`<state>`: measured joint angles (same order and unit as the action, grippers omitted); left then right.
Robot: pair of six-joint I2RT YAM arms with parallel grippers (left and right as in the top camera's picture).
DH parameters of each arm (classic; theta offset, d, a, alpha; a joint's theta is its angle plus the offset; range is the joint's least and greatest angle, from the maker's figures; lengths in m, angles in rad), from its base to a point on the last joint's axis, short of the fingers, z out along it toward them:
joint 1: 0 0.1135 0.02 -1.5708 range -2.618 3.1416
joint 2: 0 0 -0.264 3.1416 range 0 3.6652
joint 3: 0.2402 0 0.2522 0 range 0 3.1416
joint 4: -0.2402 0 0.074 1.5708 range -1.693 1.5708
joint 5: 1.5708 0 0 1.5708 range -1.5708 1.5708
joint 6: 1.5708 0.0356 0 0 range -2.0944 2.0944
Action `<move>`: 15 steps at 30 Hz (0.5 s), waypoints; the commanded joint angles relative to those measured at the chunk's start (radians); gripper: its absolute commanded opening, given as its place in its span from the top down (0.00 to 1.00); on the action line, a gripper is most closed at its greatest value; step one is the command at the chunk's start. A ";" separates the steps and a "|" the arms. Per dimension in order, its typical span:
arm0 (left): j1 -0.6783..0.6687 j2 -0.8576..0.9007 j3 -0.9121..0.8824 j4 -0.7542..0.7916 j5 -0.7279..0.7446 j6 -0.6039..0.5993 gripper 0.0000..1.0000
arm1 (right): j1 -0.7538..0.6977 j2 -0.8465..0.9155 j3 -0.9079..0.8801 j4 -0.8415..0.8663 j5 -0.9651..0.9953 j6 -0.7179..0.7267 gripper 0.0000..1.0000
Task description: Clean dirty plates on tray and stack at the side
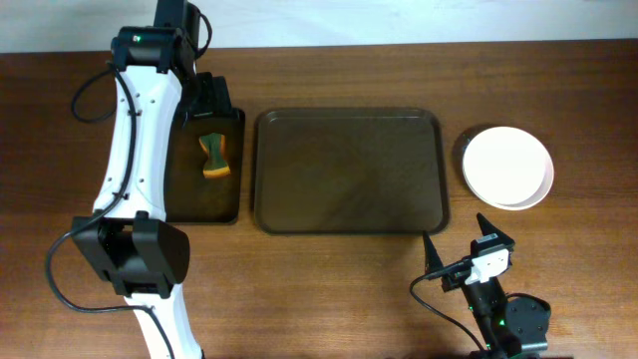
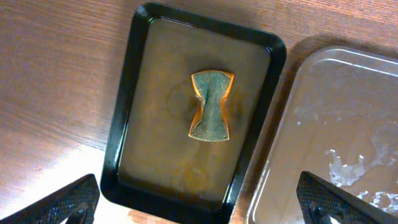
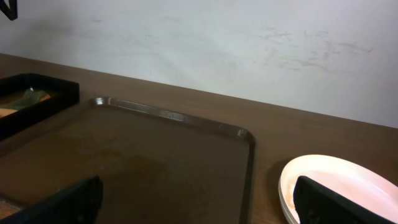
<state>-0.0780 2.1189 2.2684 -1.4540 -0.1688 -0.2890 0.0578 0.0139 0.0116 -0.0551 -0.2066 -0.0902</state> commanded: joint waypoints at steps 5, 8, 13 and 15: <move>-0.028 -0.225 -0.158 0.297 0.018 0.020 0.00 | -0.006 -0.005 -0.006 -0.005 0.005 -0.007 0.02; -0.034 -0.563 -0.588 0.674 0.083 0.187 0.00 | -0.006 -0.005 -0.006 -0.005 0.005 -0.007 0.02; 0.023 -1.188 -1.292 1.018 0.101 0.297 0.00 | -0.006 -0.005 -0.006 -0.005 0.005 -0.007 0.02; 0.049 -1.444 -1.566 1.194 0.190 0.428 0.00 | -0.006 -0.005 -0.006 -0.005 0.005 -0.007 0.02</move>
<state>-0.0551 0.9081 0.9440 -0.3710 -0.0742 -0.0174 0.0578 0.0158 0.0120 -0.0532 -0.2066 -0.0910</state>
